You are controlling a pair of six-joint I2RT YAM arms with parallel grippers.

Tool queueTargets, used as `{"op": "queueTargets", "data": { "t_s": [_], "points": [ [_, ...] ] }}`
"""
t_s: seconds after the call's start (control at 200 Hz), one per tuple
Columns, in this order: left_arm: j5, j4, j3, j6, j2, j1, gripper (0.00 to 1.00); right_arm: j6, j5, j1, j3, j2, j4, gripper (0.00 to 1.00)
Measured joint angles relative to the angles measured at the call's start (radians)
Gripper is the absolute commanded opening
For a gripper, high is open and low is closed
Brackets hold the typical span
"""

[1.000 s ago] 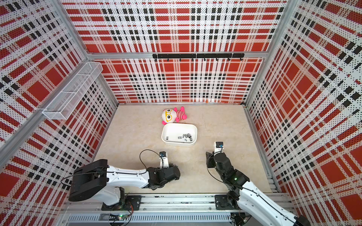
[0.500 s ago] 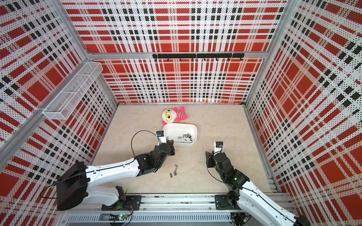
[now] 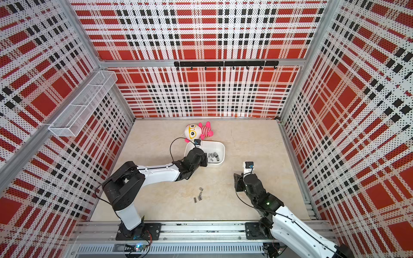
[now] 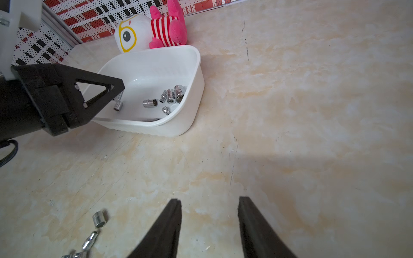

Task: Put the socket on the desktop into the storage box
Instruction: Place the socket head in the storage box, then pick up the socket head from the center of the board.

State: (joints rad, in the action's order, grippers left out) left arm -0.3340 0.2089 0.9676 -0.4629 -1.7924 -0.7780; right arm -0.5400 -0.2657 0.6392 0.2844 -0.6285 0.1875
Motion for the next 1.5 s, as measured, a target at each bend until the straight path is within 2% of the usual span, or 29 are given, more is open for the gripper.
{"op": "queueTargets", "data": {
  "t_s": [0.115,0.175,0.366,0.621,0.872,1.142,1.257,1.332,1.403,1.503],
  "points": [
    [0.024,0.0,0.002,-0.001,-0.008,0.018,0.0,0.001,0.002,0.0,0.0,0.0,0.0,0.48],
    [0.03,0.001,0.004,-0.002,-0.01,0.02,0.04,0.001,0.005,0.0,0.0,0.0,0.0,0.49],
    [0.043,0.0,0.004,-0.003,-0.01,0.024,0.27,0.002,0.014,0.0,0.0,0.0,0.0,0.5],
    [0.041,0.002,0.004,-0.008,-0.006,0.024,0.47,0.004,0.021,0.0,0.0,0.0,0.0,0.51],
    [-0.005,0.0,-0.003,0.002,0.051,-0.011,0.55,0.005,0.026,0.0,0.0,0.0,0.0,0.51],
    [-0.13,-0.026,-0.086,0.019,0.313,-0.143,0.58,0.014,0.027,0.0,0.0,0.037,0.001,0.51],
    [-0.188,-0.055,-0.159,-0.007,0.481,-0.209,0.6,0.018,0.032,0.0,0.0,0.051,0.0,0.51],
    [-0.21,-0.066,-0.264,-0.034,0.633,-0.239,0.74,0.022,0.04,0.0,0.0,0.05,-0.001,0.51],
    [-0.229,-0.066,-0.389,-0.056,0.789,-0.245,1.0,0.023,0.044,0.0,0.0,0.045,-0.003,0.51],
    [-0.257,-0.061,-0.584,-0.079,0.99,-0.238,0.99,0.025,0.048,0.002,0.0,0.038,-0.005,0.51]
  ]
}}
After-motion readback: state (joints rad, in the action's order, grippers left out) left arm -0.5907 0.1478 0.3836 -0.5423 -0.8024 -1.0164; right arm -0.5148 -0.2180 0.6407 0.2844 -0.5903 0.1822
